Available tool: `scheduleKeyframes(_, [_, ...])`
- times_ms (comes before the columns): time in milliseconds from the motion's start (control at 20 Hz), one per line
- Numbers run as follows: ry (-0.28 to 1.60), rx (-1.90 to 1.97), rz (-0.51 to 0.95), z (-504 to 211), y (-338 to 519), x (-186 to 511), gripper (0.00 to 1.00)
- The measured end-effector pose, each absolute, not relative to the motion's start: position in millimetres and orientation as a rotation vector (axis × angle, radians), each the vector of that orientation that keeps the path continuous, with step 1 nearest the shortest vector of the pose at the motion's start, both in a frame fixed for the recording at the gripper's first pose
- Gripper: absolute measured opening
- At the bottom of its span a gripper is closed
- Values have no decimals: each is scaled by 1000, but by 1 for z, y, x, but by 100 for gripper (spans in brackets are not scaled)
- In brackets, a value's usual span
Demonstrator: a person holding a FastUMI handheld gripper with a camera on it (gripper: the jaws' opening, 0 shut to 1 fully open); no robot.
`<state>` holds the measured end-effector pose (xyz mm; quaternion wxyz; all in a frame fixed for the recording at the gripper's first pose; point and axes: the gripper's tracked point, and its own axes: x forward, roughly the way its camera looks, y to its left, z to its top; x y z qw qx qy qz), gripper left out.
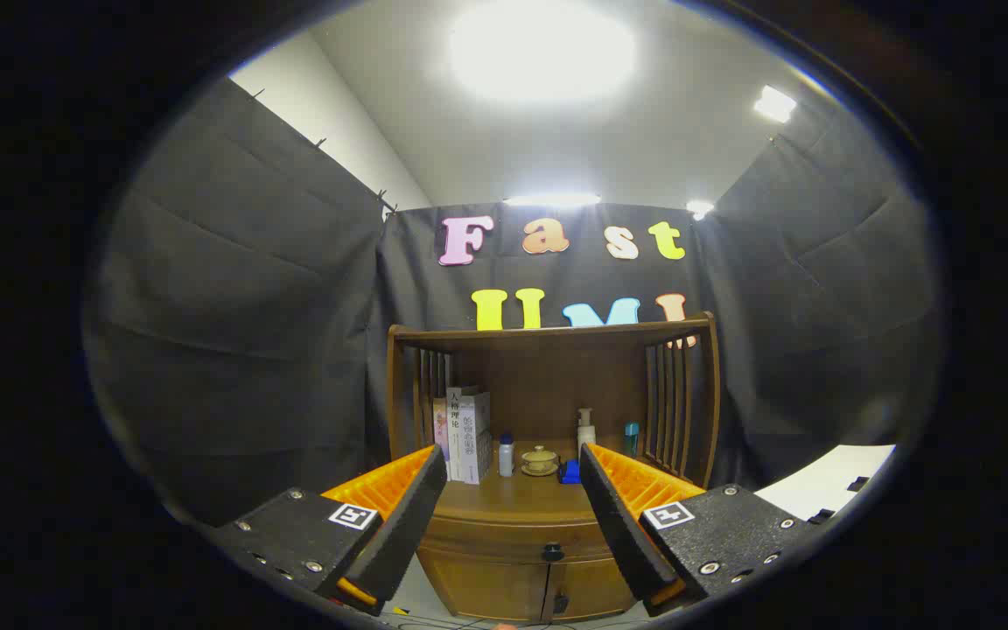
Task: Pull open the drawer, take out the items inside it, and place them on the countertop above the cabinet.
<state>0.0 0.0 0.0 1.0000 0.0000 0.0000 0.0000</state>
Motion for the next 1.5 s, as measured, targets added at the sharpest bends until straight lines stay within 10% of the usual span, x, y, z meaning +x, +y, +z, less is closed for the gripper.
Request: scheduleKeyframes(1500, [129, 14, 7, -93, -35, 65, 95])
